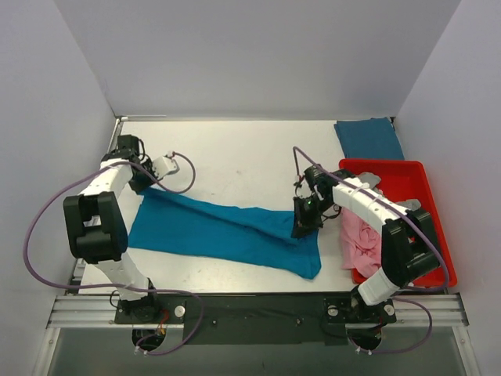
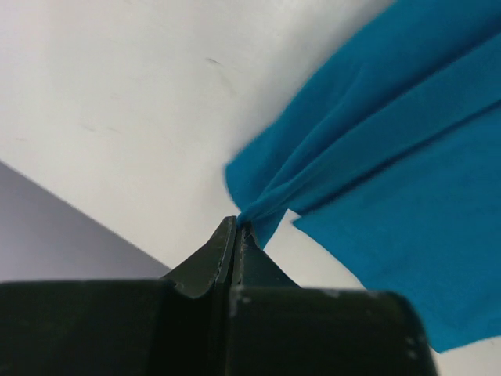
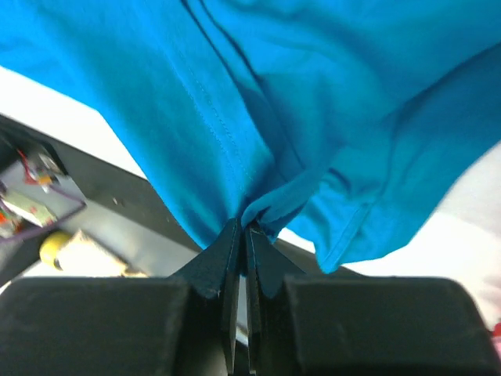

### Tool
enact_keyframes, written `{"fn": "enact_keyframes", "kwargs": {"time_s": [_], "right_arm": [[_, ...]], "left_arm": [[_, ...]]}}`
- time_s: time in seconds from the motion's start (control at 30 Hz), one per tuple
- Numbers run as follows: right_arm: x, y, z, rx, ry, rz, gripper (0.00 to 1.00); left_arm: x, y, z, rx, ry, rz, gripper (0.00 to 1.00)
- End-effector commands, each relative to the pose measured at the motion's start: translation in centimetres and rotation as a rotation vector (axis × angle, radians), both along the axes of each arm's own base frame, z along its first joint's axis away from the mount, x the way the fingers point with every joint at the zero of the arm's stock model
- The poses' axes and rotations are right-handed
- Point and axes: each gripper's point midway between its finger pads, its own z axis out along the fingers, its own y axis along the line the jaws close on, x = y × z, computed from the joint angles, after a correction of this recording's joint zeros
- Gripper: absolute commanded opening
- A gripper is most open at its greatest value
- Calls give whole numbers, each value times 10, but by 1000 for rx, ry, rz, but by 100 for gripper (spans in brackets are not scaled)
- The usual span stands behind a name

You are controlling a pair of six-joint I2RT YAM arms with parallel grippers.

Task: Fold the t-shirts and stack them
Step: Fold the other side of the tshirt into a rectangle

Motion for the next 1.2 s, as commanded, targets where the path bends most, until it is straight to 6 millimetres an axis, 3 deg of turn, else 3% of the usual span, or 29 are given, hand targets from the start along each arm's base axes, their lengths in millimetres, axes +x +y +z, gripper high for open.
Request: {"fn": "enact_keyframes", "kwargs": {"time_s": [0.0,0.17,0.43,0.57,0.63,0.7,0.77,0.83,0.9,1.03,1.1,1.17], "right_arm": [[-43,3,-15,-7,130,22,0],[-60,-2,-33,-18,181,11,0],[-68,-2,-38,-7,203,32,0],[-72,-8,-50,-46,224,25,0],[-71,-7,-52,-43,226,16,5],[-73,-5,-52,-31,227,23,19],[-78,-5,-48,-25,233,42,32],[-84,-9,-40,-29,228,73,38],[-84,-13,-23,-27,172,108,42],[-61,-4,17,25,19,163,47],[-36,4,34,36,-76,160,45],[-18,11,33,30,-99,124,26]], "left_arm": [[-34,18,-32,99,90,-69,0],[-49,27,-53,169,162,-114,0],[-47,36,-50,234,180,-163,0],[-60,34,-54,227,237,-191,0],[-69,33,-56,224,263,-195,0],[-78,32,-54,213,292,-194,7],[-89,28,-47,181,335,-191,18],[-104,24,-36,152,392,-189,29],[-131,19,-23,123,497,-199,32],[-152,11,1,75,590,-232,34],[-132,-4,16,7,528,-213,34],[-113,-32,28,-85,470,-194,29]]}}
